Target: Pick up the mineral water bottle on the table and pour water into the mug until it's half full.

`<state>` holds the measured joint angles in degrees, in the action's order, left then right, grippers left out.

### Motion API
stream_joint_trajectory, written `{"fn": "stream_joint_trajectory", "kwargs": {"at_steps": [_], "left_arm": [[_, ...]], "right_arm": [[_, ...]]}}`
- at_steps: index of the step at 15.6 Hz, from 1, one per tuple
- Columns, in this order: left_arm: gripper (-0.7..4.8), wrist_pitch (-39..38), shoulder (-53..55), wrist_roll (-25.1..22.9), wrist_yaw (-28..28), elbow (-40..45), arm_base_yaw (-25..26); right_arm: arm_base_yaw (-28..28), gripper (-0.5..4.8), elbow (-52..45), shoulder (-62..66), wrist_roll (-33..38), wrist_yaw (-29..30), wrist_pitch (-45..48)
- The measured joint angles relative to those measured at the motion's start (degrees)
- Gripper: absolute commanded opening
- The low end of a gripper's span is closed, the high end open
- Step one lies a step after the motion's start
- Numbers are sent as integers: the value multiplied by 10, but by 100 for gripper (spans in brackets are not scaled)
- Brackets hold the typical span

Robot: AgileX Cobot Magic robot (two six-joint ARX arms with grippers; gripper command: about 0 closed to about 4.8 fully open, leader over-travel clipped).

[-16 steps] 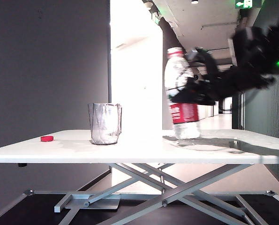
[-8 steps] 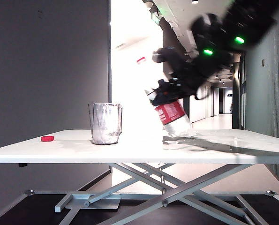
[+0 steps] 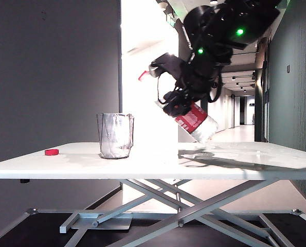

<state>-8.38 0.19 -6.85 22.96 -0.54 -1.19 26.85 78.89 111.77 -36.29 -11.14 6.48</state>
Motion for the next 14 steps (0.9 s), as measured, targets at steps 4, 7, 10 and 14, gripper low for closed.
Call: {"fn": "stream_joint_trajectory", "kwargs": {"at_steps": [4,7,10,14], "left_arm": [[-5,0,0,0,0,0,0],[-5,0,0,0,0,0,0],[-5,0,0,0,-1,0,0],[-5,0,0,0,-2,0,0]], "right_arm": [[27,202,7,7,-68,-43,3],[36,202,26,23,-105,-85,-3],[46,202,39,38,-162,-119,-5],[47,202,39,40,-238,-168,-9]]}}
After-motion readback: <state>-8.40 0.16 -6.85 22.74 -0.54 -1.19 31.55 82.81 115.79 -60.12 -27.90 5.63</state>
